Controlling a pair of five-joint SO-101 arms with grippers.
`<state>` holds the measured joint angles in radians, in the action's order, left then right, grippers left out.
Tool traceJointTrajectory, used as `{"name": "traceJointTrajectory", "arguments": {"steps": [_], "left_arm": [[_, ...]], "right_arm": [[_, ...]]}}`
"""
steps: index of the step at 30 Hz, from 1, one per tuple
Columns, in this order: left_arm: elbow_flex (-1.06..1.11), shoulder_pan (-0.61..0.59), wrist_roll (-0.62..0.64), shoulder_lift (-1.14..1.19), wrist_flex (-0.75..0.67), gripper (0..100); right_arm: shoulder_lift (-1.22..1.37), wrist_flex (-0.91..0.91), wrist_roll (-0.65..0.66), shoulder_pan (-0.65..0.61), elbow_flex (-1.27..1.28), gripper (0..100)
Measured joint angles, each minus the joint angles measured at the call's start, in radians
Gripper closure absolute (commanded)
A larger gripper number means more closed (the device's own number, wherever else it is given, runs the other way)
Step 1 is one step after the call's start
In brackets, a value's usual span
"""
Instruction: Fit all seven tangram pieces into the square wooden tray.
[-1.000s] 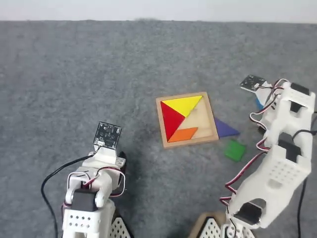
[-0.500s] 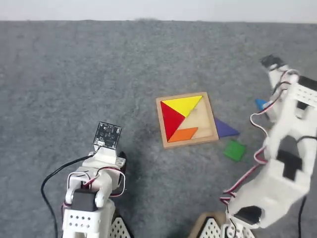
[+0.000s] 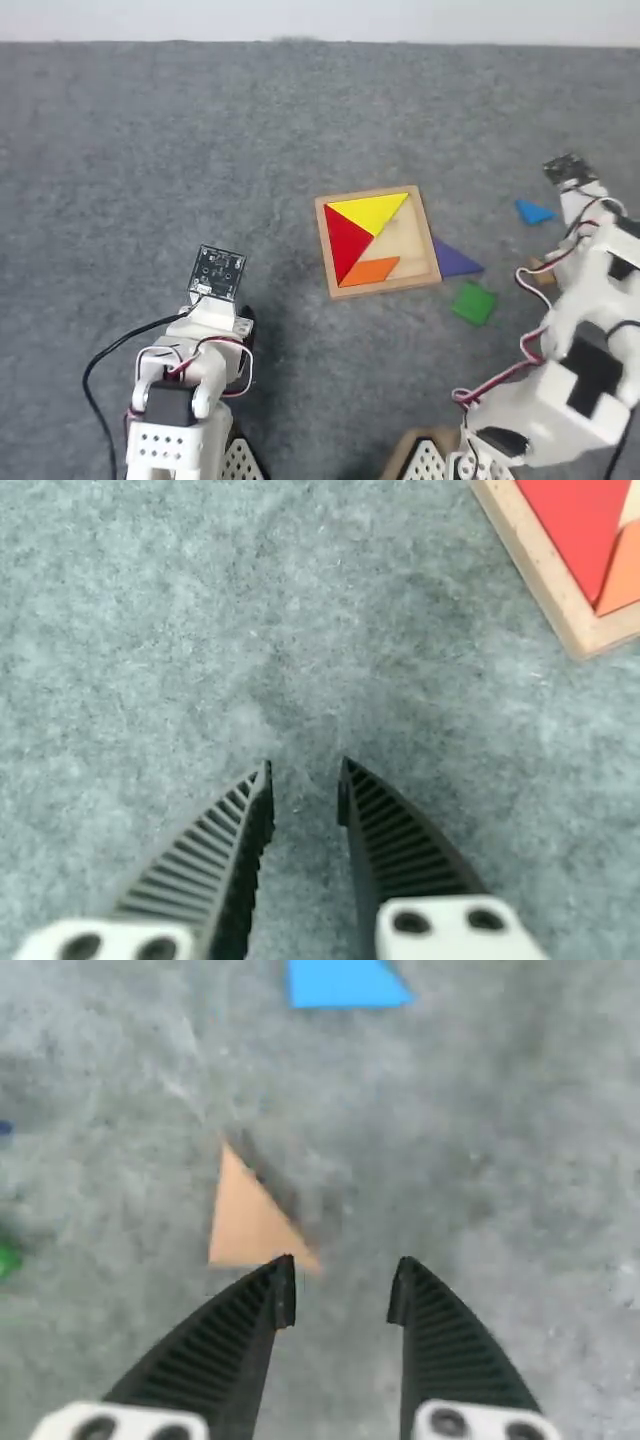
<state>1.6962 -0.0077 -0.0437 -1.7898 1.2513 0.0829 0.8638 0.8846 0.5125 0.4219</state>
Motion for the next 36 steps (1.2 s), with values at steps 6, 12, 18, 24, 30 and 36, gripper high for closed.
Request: {"name": "traceJointTrajectory", "arguments": {"steps": [6,12,18,24,30,36], "left_arm": [[0.000,0.000,0.000,0.000,0.000,90],[0.000,0.000,0.000,0.000,0.000,90],[0.000,0.000,0.000,0.000,0.000,90],[0.000,0.000,0.000,0.000,0.000,90],[0.000,0.000,0.000,0.000,0.000,90],[0.000,0.000,0.000,0.000,0.000,90]], "right_arm": [[0.043,-0.074,-0.064,-0.032,0.000,84.1],[0.091,-0.081,-0.037,-0.091,0.032,84.2],[0.041,-0.095,0.069,-0.092,0.138,84.3],[-0.149,-0.199,0.083,-0.091,0.361,84.3],[-0.462,-0.209,0.037,-0.087,0.586,84.3],[-0.600,-0.089,0.110,-0.095,0.655,84.3]]}}
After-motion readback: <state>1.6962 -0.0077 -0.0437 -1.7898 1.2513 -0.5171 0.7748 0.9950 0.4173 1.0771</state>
